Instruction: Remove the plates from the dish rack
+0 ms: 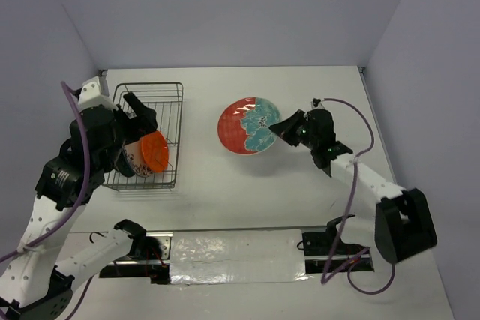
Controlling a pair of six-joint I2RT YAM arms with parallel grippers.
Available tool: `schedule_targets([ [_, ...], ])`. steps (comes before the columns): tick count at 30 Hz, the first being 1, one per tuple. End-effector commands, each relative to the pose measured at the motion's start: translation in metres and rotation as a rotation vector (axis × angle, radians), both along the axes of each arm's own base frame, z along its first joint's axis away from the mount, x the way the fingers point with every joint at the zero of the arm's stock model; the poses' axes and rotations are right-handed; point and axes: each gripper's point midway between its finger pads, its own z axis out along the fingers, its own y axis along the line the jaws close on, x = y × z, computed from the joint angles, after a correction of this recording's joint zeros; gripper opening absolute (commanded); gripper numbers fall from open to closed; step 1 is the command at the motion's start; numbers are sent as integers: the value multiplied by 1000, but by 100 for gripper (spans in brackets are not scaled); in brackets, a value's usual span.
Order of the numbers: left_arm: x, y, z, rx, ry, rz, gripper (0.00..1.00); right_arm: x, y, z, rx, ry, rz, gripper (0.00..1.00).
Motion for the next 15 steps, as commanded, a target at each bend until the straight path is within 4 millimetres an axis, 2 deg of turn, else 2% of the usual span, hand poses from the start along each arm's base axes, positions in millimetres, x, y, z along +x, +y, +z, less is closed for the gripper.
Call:
schedule_targets([
  [1, -9, 25, 5, 102, -13, 72, 99, 55, 7, 63, 126, -175, -14, 0],
  [2, -10, 23, 4, 112, -12, 48, 99, 68, 8, 73, 143, -210, -8, 0],
  [3, -10, 21, 3, 116, -10, 35, 100, 84, 8, 47, 139, -161, 9, 0],
  [5, -11, 17, 0, 135, 2, 1, 100, 108, 9, 55, 156, -205, 26, 0],
  [6, -12, 18, 0, 140, 6, 0, 100, 120, 11, 32, 155, -165, 50, 0],
  [8, -14, 19, -2, 163, 22, -12, 99, 140, 13, 40, 170, -206, 77, 0],
  [9, -16, 21, -2, 171, 24, -9, 100, 150, 12, 19, 169, -165, 86, 0],
  [10, -16, 21, -3, 182, 31, -13, 99, 156, 12, 13, 173, -150, 90, 0],
  [11, -18, 22, -5, 188, 38, -14, 100, 166, 13, 19, 176, -167, 97, 0],
  [12, -18, 23, -7, 192, 42, -15, 100, 172, 14, 0, 173, -131, 111, 0],
  [13, -20, 23, -8, 196, 41, -18, 100, 181, 15, 4, 172, -142, 122, 0],
  [14, -20, 24, -11, 202, 48, -17, 100, 186, 16, -13, 168, -111, 131, 2],
  [15, -20, 25, -12, 206, 49, -10, 100, 189, 16, -16, 168, -105, 139, 3],
])
